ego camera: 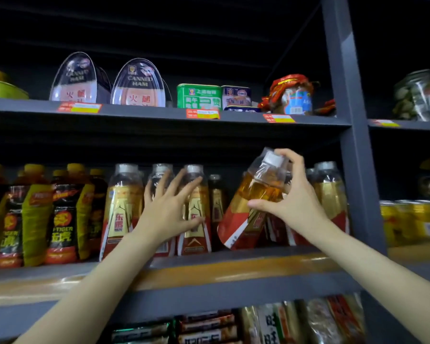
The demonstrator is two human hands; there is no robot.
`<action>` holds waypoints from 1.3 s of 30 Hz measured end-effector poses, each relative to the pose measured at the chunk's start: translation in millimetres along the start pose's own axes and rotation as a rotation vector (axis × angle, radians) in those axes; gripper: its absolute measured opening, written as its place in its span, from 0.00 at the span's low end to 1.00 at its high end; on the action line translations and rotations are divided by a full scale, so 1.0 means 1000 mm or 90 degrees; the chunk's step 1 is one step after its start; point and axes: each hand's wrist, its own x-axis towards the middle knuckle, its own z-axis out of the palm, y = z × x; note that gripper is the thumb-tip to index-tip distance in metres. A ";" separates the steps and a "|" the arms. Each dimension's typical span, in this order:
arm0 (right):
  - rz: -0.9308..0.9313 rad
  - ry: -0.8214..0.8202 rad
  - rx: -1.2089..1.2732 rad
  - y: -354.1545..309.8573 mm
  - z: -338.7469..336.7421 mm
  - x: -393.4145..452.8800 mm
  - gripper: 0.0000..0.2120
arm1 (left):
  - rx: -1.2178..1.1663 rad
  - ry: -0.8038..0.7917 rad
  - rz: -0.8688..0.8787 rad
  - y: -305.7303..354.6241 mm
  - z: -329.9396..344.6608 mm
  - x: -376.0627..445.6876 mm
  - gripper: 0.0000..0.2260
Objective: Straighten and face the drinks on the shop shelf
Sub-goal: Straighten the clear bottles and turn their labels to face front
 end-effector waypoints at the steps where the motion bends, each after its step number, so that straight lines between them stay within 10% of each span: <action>1: 0.007 0.013 0.038 -0.005 -0.007 -0.003 0.43 | 0.009 -0.028 -0.017 0.003 -0.007 0.002 0.36; 6: 0.083 0.123 0.269 -0.022 -0.026 -0.019 0.43 | -0.316 0.127 -0.043 0.037 -0.058 -0.020 0.17; 12: 0.149 0.117 0.434 -0.049 -0.033 -0.014 0.44 | -1.097 -0.234 -0.261 0.081 -0.086 -0.066 0.25; 15: 0.187 0.045 0.379 -0.051 -0.035 -0.013 0.46 | -1.262 -0.181 -0.298 0.079 -0.086 -0.070 0.22; 25: 0.323 0.028 0.546 -0.045 -0.033 -0.022 0.15 | -1.114 -0.042 -0.151 0.049 -0.087 -0.082 0.27; 39: 0.238 -0.022 0.480 -0.054 -0.029 -0.016 0.22 | -1.032 -0.117 -0.151 0.036 -0.085 -0.081 0.33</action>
